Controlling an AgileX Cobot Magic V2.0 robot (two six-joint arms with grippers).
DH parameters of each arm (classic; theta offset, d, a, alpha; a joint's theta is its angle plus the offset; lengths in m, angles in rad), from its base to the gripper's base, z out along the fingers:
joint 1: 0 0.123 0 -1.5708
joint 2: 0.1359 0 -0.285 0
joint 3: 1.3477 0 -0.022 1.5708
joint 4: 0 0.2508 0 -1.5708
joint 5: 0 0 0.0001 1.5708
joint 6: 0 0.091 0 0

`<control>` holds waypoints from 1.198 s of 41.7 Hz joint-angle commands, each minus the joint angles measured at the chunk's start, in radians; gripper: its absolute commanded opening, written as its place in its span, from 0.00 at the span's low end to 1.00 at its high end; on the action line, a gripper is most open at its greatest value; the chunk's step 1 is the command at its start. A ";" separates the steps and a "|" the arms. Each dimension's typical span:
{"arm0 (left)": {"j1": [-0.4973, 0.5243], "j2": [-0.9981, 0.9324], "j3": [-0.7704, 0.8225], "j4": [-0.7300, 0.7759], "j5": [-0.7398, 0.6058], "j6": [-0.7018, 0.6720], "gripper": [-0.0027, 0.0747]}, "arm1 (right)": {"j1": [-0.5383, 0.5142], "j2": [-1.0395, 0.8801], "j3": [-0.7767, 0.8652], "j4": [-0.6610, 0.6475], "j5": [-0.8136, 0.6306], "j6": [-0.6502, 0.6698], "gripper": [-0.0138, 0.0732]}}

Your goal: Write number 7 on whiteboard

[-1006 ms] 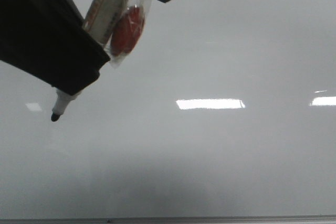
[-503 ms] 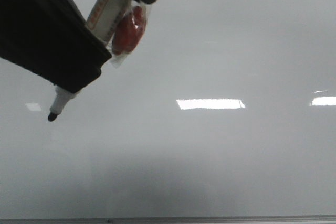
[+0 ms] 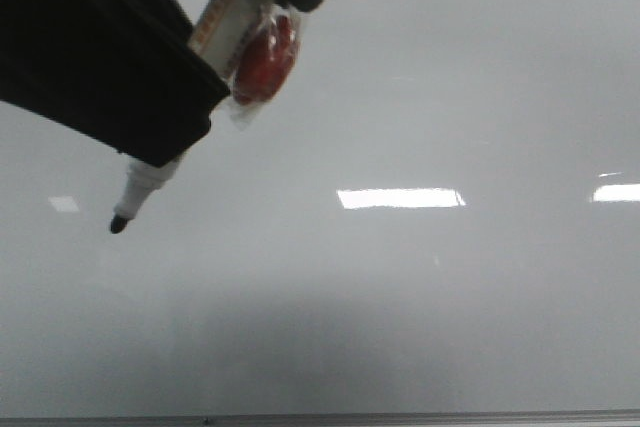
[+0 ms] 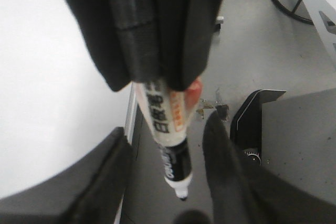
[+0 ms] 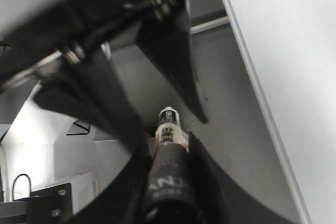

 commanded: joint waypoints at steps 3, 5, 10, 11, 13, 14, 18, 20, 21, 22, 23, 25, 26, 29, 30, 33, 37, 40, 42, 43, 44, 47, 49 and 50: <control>-0.009 -0.092 -0.033 -0.038 -0.013 -0.018 0.55 | -0.082 -0.027 -0.030 0.011 -0.026 -0.006 0.08; -0.009 -0.140 -0.026 -0.038 0.010 -0.028 0.47 | -0.119 -0.027 -0.030 0.010 -0.030 -0.006 0.08; -0.009 -0.302 0.050 -0.043 0.046 -0.028 0.15 | -0.202 -0.027 -0.030 0.010 -0.050 -0.006 0.08; -0.009 -0.343 0.073 -0.057 0.046 -0.029 0.08 | -0.212 -0.027 -0.030 0.010 -0.059 -0.006 0.08; -0.009 -0.424 0.116 -0.090 0.038 -0.029 0.01 | -0.222 -0.027 -0.030 0.010 -0.078 -0.006 0.08; -0.009 -0.462 0.139 -0.122 0.026 -0.029 0.01 | -0.222 -0.027 -0.030 0.010 -0.092 -0.006 0.08; -0.009 -0.566 0.204 -0.224 -0.032 -0.029 0.01 | -0.222 -0.027 -0.030 0.011 -0.101 -0.006 0.08; -0.009 -0.606 0.225 -0.256 -0.048 -0.029 0.01 | -0.222 -0.027 -0.030 0.011 -0.097 -0.006 0.08; -0.009 -0.623 0.235 -0.266 -0.053 -0.029 0.01 | -0.222 -0.027 -0.030 0.011 -0.095 -0.006 0.08; -0.009 -0.638 0.239 -0.273 -0.055 -0.029 0.01 | -0.222 -0.027 -0.030 0.011 -0.093 -0.006 0.08; -0.009 -0.656 0.249 -0.286 -0.057 -0.029 0.01 | -0.222 -0.027 -0.030 0.011 -0.090 -0.006 0.08; -0.009 -0.683 0.257 -0.300 -0.060 -0.029 0.01 | -0.222 -0.027 -0.030 0.011 -0.086 -0.006 0.08; -0.009 -0.695 0.259 -0.309 -0.060 -0.029 0.01 | -0.222 -0.027 -0.030 0.011 -0.086 -0.006 0.08; -0.009 -0.714 0.262 -0.311 -0.058 -0.029 0.01 | -0.222 -0.027 -0.030 0.011 -0.088 -0.006 0.08; -0.009 -0.718 0.262 -0.311 -0.058 -0.029 0.01 | -0.222 -0.027 -0.030 0.011 -0.088 -0.006 0.08; -0.009 -0.718 0.262 -0.311 -0.060 -0.029 0.01 | -0.222 -0.026 -0.030 0.021 -0.097 -0.006 0.08; -0.009 -0.718 0.262 -0.311 -0.060 -0.029 0.01 | -0.222 -0.017 -0.030 0.034 -0.128 -0.004 0.08; -0.009 -0.718 0.262 -0.311 -0.060 -0.029 0.01 | -0.222 0.003 -0.040 0.034 -0.156 -0.003 0.08; -0.009 -0.718 0.262 -0.311 -0.060 -0.029 0.01 | -0.222 0.027 -0.054 0.034 -0.172 -0.002 0.08; -0.009 -0.718 0.262 -0.311 -0.060 -0.029 0.01 | -0.222 0.040 -0.068 0.034 -0.183 -0.002 0.08; -0.009 -0.718 0.262 -0.311 -0.060 -0.029 0.01 | -0.222 0.063 -0.088 0.036 -0.199 -0.002 0.08; -0.009 -0.718 0.262 -0.311 -0.060 -0.029 0.01 | -0.222 0.110 -0.133 0.052 -0.242 -0.002 0.08; -0.009 -0.718 0.262 -0.311 -0.060 -0.029 0.01 | -0.222 0.142 -0.169 0.079 -0.276 -0.002 0.08; -0.009 -0.718 0.262 -0.311 -0.060 -0.029 0.01 | -0.222 0.160 -0.184 0.091 -0.290 -0.002 0.08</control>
